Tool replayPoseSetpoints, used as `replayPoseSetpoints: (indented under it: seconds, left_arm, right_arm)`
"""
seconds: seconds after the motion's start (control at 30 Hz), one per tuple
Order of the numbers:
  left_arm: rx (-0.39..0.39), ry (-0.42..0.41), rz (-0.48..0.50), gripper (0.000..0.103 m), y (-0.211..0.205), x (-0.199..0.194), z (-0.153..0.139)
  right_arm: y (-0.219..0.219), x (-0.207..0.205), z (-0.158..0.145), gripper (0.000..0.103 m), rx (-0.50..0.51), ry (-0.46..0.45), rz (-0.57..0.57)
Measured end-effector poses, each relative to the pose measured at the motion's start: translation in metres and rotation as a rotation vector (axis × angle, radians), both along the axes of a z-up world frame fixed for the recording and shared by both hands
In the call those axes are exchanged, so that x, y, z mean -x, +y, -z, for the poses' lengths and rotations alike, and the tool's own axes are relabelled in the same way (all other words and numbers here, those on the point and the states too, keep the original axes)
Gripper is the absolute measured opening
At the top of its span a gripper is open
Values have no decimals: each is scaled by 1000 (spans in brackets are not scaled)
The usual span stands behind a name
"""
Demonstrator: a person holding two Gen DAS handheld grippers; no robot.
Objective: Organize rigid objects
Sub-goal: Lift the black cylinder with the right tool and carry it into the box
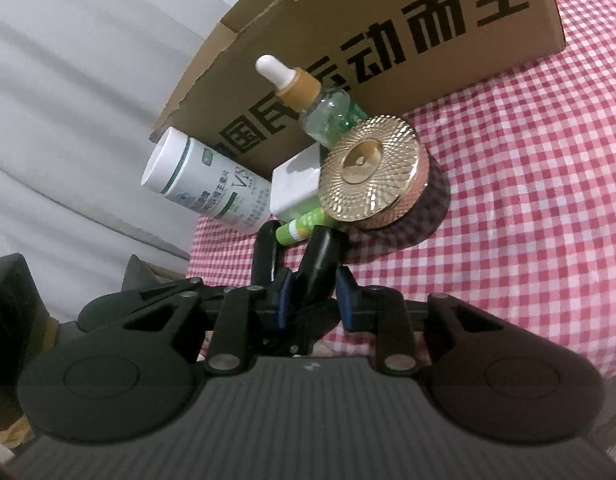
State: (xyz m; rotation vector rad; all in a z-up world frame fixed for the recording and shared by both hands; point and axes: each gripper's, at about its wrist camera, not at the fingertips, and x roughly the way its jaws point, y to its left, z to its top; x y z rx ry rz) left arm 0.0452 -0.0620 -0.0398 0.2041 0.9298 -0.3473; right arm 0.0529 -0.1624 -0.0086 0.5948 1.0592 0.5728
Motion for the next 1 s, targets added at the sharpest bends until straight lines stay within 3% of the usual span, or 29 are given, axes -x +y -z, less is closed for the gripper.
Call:
replayPoseSetpoints:
  seconds: [0.27,0.67,0.87,1.0]
  left_arm:
    - [3,-105,-21,23,8,21,-37]
    - [-1,-261,-53,23,20,18,-94]
    - [-3,-325,-59,23,22,-17,-131]
    - [12,-290,-65,23,23,-62,-145]
  right_arm:
    - [10,10,-32,22,-3,-91,-11]
    - [26,-3,-90,22,-8,-272,-49]
    - [33,-38,-133,23,13,-378,-90]
    - [36,-79,-158,23,79,-417,-134]
